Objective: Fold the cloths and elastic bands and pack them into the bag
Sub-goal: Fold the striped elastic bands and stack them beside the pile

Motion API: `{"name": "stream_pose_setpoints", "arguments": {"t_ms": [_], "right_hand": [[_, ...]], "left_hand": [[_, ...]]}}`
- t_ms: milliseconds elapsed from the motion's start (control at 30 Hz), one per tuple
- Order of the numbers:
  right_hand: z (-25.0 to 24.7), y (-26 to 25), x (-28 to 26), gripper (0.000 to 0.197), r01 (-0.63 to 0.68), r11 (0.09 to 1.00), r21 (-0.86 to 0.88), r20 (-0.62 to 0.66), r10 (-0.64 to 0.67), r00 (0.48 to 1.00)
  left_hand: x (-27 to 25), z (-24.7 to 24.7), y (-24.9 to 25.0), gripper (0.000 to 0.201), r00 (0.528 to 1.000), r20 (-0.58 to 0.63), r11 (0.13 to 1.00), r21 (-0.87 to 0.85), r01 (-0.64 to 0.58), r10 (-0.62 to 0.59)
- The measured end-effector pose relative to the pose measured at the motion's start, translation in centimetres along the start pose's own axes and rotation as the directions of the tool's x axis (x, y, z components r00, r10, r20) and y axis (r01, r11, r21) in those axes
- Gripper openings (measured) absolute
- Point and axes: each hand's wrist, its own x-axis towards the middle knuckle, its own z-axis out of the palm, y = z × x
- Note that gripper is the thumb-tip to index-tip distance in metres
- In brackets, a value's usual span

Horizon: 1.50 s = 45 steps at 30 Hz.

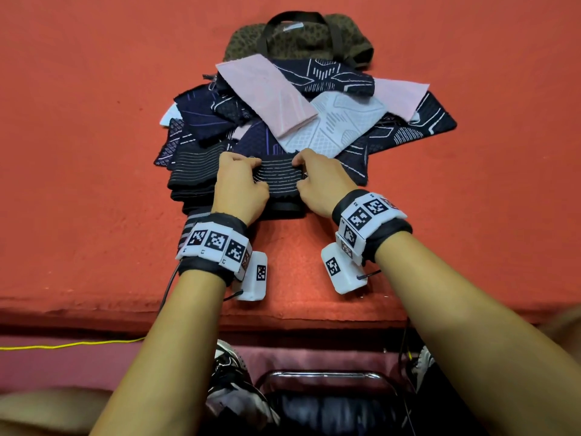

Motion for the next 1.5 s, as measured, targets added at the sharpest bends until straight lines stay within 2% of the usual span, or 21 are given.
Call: {"name": "stream_pose_setpoints", "arguments": {"t_ms": [200,367,633,800,1033,1200,1500], "right_hand": [[0.6,0.2,-0.1,0.045,0.027,0.999,0.029,0.012,-0.028,1.000],[1.1,0.7,0.0,0.052,0.063,0.997,-0.047,0.089,-0.059,0.994],[1.7,1.2,0.1,0.052,0.015,0.999,-0.049,0.112,-0.009,0.994],[1.7,1.2,0.1,0.057,0.011,0.996,-0.090,0.187,0.006,0.982],[1.0,1.7,-0.3,0.041,-0.033,0.995,0.089,0.165,0.018,0.986],[1.4,1.9,-0.1,0.047,-0.036,0.998,0.047,0.173,0.027,0.985],[1.9,1.8,0.7,0.051,-0.011,1.000,0.022,0.103,0.009,0.995]], "left_hand": [[0.1,0.0,0.1,0.048,0.999,0.035,0.995,0.095,-0.024,0.021],[0.0,0.4,0.0,0.048,0.988,0.155,0.991,0.135,-0.026,0.004],[-0.2,0.5,0.1,0.052,0.976,0.218,0.983,0.181,-0.012,-0.028],[-0.3,0.6,0.0,0.058,0.966,0.256,0.980,0.195,-0.025,-0.026],[-0.6,0.6,-0.3,0.079,0.947,0.319,0.994,0.112,-0.007,-0.029],[-0.7,1.0,-0.9,0.069,0.961,0.277,0.991,0.128,-0.033,-0.003],[-0.1,1.4,-1.3,0.072,0.968,0.247,0.987,0.146,-0.071,0.033]]}}
